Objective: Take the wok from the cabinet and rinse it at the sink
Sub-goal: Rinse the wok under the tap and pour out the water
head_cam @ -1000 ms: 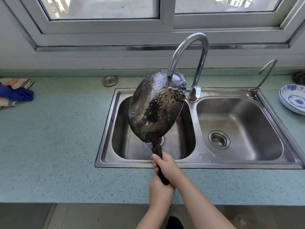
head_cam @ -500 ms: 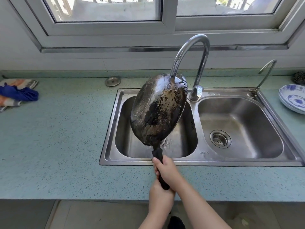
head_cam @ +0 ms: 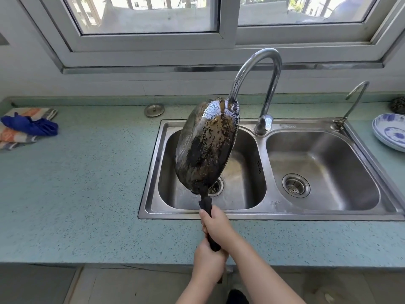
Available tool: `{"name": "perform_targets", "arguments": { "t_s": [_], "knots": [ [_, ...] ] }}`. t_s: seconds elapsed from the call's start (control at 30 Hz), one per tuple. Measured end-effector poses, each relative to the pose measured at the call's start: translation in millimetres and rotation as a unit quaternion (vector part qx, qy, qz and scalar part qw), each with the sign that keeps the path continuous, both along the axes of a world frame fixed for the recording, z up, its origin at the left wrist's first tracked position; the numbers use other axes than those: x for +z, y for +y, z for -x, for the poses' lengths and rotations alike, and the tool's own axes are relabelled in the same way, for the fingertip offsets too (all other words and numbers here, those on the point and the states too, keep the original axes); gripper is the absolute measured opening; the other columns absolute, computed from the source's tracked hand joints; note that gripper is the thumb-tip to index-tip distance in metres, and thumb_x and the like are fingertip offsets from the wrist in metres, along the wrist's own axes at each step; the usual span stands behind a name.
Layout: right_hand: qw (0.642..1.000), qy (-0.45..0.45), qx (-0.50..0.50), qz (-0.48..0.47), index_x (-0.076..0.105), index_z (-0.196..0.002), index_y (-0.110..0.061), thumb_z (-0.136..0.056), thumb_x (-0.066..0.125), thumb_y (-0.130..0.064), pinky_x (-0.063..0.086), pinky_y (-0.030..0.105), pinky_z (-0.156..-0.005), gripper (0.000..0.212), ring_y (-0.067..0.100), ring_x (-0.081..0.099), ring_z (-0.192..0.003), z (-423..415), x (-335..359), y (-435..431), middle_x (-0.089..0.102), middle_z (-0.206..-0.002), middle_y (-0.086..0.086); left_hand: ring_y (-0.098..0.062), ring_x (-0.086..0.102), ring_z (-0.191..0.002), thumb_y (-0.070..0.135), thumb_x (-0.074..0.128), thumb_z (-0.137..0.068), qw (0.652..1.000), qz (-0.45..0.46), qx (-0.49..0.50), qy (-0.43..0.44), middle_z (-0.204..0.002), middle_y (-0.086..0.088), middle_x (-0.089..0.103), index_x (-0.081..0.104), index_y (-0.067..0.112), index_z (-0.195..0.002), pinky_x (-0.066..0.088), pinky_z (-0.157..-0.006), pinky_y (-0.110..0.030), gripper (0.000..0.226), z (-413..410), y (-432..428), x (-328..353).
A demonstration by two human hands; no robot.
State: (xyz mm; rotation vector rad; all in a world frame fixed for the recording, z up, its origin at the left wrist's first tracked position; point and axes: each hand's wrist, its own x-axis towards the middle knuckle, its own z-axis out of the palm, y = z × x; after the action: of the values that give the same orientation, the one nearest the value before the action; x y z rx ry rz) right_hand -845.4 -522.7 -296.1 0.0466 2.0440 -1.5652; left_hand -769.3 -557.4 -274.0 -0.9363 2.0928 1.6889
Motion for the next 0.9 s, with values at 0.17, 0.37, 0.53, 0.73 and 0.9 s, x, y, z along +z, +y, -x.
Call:
{"name": "perform_targets", "arguments": {
  "t_s": [0.17,0.37,0.53,0.73,0.9],
  "knots": [
    [0.998,-0.025,-0.004,0.059,0.036,-0.071,-0.015,-0.096,0.044,-0.014,0.035,0.019,-0.048,0.026,0.008,0.037,-0.046,-6,4,8,0.040,-0.059,0.000,-0.026,0.060,-0.065,0.011,0.061,-0.076,1.000,0.012,0.017,-0.005,-0.067,0.000,0.062,0.053,0.025,-0.069,0.044,-0.058,-0.031,0.018,-4,8,0],
    [0.993,-0.036,0.009,0.113,0.036,-0.075,-0.012,-0.097,0.041,-0.008,0.031,0.016,-0.043,0.023,0.001,0.034,-0.037,-16,3,0,0.034,-0.058,0.001,-0.024,0.058,-0.078,0.015,0.063,-0.079,0.998,0.047,0.036,0.007,-0.073,0.001,0.059,0.050,0.028,-0.077,0.039,-0.059,-0.029,0.018,-12,3,-1],
    [0.993,-0.039,0.016,0.109,0.035,-0.071,-0.015,-0.097,0.042,-0.009,0.032,0.017,-0.045,0.027,0.002,0.035,-0.039,-13,6,-13,0.036,-0.058,0.000,-0.026,0.058,-0.073,0.014,0.062,-0.079,0.997,0.065,0.038,0.002,-0.070,0.000,0.059,0.055,0.019,-0.082,0.044,-0.056,-0.028,0.009,-12,-8,1],
    [0.999,-0.017,0.034,0.018,0.035,-0.069,-0.018,-0.095,0.045,-0.018,0.034,0.027,-0.052,0.027,0.012,0.037,-0.050,-8,15,-17,0.039,-0.061,0.000,-0.006,0.054,-0.051,0.005,0.058,-0.080,0.998,0.027,0.038,0.036,-0.064,0.003,0.061,0.053,0.023,-0.074,0.035,-0.037,-0.011,0.020,-7,-9,6],
    [0.989,0.032,0.080,-0.119,0.037,-0.069,-0.021,-0.093,0.045,-0.025,0.037,0.030,-0.064,0.026,0.020,0.048,-0.071,-3,30,-12,0.050,-0.078,0.010,-0.007,0.045,-0.032,0.000,0.055,-0.080,0.996,-0.048,0.053,0.051,-0.043,0.004,0.054,0.054,0.015,-0.070,0.033,-0.031,-0.014,0.018,-2,-1,10]
  ]
}}
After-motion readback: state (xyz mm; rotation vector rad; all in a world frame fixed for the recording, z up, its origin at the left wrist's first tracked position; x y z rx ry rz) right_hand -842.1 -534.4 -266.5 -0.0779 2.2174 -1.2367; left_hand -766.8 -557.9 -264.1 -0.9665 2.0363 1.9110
